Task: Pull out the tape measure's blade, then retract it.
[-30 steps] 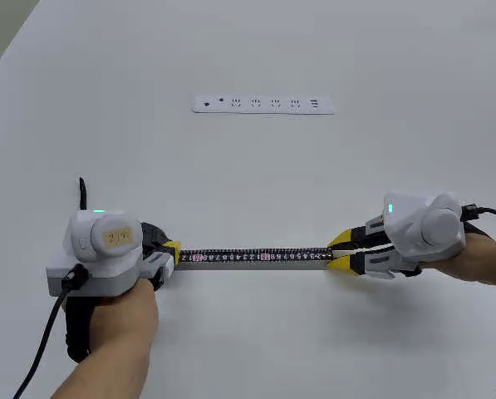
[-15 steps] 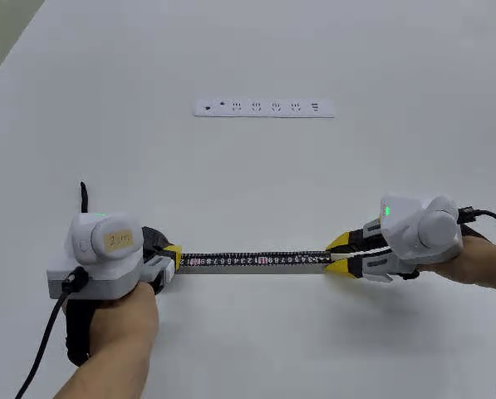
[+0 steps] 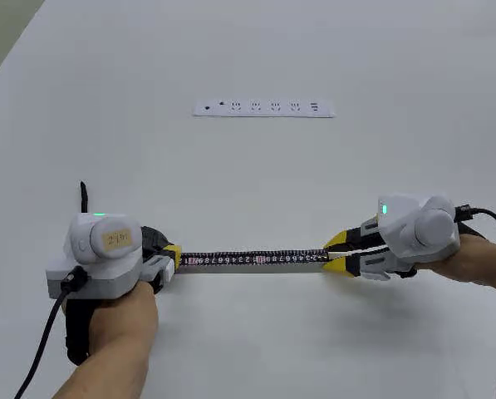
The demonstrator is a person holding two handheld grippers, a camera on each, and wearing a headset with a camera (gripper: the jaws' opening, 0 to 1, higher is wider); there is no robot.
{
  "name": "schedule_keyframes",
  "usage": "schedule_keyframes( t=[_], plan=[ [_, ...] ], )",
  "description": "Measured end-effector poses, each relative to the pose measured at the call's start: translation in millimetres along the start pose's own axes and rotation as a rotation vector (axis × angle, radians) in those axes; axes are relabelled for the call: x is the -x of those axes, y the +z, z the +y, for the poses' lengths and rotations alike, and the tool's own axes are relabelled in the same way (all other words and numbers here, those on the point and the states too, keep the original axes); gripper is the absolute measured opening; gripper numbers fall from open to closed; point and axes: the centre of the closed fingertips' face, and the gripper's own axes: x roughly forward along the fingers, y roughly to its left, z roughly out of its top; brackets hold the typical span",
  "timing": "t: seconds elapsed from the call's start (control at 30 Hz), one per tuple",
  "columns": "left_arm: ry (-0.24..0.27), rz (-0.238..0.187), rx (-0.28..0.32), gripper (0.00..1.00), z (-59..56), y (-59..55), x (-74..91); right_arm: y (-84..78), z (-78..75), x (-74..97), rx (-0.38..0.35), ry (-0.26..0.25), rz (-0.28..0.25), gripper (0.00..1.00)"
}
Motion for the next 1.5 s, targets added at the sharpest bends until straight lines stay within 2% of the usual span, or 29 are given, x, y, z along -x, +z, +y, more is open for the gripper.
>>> schedule_keyframes(
  t=[1.5],
  plan=[
    [-0.014, 0.009, 0.013, 0.62, -1.2, 0.9, 2.7, 21.9, 4.7, -18.3, -0.008, 0.013, -0.021, 0.12]
  ],
)
